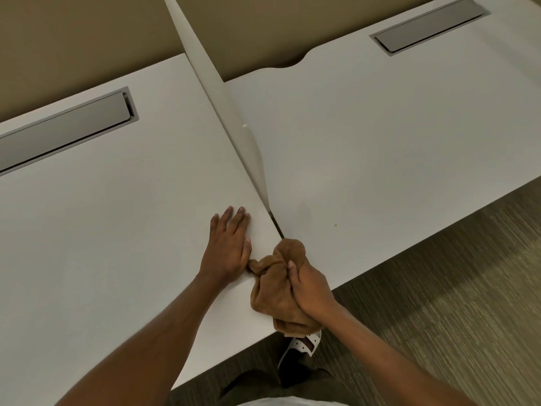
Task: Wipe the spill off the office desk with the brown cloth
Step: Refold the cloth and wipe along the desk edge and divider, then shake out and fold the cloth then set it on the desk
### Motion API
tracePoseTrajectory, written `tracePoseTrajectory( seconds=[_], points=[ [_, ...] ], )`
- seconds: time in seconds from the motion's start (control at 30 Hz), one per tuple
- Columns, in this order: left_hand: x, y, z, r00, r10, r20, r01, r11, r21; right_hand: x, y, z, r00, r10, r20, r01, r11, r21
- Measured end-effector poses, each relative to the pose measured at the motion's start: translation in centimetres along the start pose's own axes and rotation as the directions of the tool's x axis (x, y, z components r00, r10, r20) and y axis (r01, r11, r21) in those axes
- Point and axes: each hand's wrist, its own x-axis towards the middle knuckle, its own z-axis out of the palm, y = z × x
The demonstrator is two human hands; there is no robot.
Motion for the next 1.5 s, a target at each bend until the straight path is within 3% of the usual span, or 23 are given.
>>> tracePoseTrajectory(
  seconds=[0.5, 0.83, 1.2, 1.37, 1.5],
  points=[
    [0.1, -0.2, 0.2, 1.000, -0.003, -0.001, 0.003, 1.000, 0.004, 1.3, -1.2, -0.3, 0.999, -0.007, 0.034, 0.005, 0.999, 0.047],
    [-0.2, -0.1, 0.0, 0.998, -0.012, -0.062, 0.005, 0.994, -0.112, 7.7, -5.3, 0.6, 0.987, -0.137, -0.085, 0.126, 0.984, -0.126],
    [-1.2, 1.0, -0.4, 0.994, -0.032, -0.109, 0.030, 0.999, -0.020, 4.3, -2.7, 0.6, 0.988, -0.122, -0.096, 0.105, 0.981, -0.165],
    [-3.9, 3.5, 1.1, 0.956, -0.170, -0.237, 0.133, 0.977, -0.165, 2.3, -1.8, 0.7, 0.991, -0.077, -0.110, 0.055, 0.981, -0.188],
    [-4.8, 6.7, 0.8, 0.961, -0.238, -0.137, 0.187, 0.932, -0.309, 0.5, -0.6, 0.9, 0.982, -0.047, -0.185, 0.014, 0.984, -0.176]
  ],
)
